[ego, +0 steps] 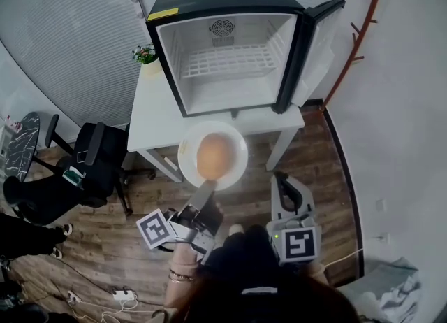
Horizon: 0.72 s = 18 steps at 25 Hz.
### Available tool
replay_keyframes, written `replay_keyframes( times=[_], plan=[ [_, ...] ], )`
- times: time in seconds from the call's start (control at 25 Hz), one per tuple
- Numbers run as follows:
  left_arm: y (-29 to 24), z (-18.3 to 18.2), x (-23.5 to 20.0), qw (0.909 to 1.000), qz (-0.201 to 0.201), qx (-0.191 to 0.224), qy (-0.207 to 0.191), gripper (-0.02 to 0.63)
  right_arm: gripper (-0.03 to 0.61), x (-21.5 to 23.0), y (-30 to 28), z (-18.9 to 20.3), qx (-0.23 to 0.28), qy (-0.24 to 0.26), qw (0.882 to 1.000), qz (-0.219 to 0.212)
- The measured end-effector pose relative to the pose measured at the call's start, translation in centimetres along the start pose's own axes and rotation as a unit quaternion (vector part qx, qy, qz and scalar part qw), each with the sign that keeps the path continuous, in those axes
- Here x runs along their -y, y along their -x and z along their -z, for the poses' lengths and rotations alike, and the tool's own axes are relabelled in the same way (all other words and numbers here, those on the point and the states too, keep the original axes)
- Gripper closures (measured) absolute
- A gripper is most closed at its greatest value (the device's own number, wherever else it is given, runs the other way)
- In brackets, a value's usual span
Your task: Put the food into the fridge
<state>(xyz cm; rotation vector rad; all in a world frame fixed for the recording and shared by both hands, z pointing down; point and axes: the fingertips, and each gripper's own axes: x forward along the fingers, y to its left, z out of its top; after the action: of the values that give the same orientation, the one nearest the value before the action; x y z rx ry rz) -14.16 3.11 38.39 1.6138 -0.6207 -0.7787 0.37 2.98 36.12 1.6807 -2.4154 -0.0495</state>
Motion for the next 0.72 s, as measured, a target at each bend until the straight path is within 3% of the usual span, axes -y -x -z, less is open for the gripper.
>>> replay_keyframes(
  times=[0.4, 0.72],
  plan=[
    [-0.9, -1.0, 0.6, 0.9999, 0.017, -0.001, -0.001, 0.597, 0.577, 0.6, -0.5, 0.6, -0.012, -0.001, 1.000, 0.006],
    [-2.7, -2.2, 0.1, 0.9999, 0.014, 0.004, -0.004, 0.597, 0.577, 0.8, -3.3, -0.1, 0.000, 0.015, 1.000, -0.016]
  ],
)
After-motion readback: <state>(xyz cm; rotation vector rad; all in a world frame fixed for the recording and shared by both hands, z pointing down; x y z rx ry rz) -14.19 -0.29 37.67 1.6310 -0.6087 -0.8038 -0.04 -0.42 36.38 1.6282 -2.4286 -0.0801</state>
